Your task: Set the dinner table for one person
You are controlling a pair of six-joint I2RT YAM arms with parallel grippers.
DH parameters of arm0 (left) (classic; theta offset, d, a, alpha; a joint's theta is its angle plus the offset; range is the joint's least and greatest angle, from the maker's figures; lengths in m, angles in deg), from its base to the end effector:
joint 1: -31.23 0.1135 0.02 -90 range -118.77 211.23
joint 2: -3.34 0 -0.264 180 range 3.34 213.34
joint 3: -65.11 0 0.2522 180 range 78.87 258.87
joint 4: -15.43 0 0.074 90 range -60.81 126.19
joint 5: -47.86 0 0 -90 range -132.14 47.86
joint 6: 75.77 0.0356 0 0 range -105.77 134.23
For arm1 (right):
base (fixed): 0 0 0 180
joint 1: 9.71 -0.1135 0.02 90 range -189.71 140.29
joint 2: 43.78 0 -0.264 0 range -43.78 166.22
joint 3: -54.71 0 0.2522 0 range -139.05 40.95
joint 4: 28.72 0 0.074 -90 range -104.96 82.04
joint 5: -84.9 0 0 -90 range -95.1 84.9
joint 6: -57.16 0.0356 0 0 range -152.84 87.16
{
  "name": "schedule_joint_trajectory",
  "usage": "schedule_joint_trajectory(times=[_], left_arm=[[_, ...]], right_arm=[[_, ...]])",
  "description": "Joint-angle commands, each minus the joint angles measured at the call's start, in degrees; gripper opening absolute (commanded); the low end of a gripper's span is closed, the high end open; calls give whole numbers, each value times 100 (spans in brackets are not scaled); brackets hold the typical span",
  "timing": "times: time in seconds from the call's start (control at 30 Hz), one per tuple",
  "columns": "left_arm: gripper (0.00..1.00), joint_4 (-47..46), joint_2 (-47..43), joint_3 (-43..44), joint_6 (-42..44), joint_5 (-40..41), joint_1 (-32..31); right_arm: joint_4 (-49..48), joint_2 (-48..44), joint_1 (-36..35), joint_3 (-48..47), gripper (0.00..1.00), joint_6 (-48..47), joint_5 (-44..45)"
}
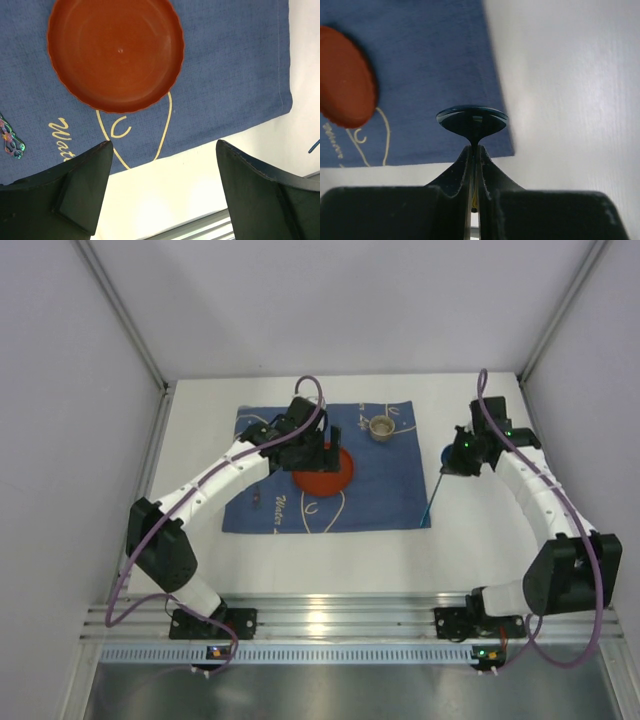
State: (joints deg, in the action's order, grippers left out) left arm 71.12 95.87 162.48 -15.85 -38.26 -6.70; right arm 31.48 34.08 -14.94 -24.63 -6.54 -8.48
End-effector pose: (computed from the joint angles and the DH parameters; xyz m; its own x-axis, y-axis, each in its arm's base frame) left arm 0.2792 -0.2145 0.3136 -0.8198 0.0049 -0.5726 0.1950 0.9426 -0.2710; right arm 0.2721 0.0270 0.2845 -0.8168 0.3694 -0.4431 0.2682 0.9232 0.2752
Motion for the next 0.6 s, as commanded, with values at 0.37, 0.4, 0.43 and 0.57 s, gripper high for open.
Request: schedule_joint_trajectory(times=[0.37,0.4,0.43,0.57], left_arm=[[90,386,-674,-29,29,737,14],[90,395,-771,-169,-14,754,23],[90,403,-850,-257,-32,781,49],[90,403,-1158,-591,-146,816,93]], right_arm=[[15,3313,-1850,-2705,0,-627,-656],[15,3505,-1850,-2766,0,-635,-568],[23,3603,-1850,-2924,0,-679,-524],[59,3964,-1823,-3320,0,-758,-348]])
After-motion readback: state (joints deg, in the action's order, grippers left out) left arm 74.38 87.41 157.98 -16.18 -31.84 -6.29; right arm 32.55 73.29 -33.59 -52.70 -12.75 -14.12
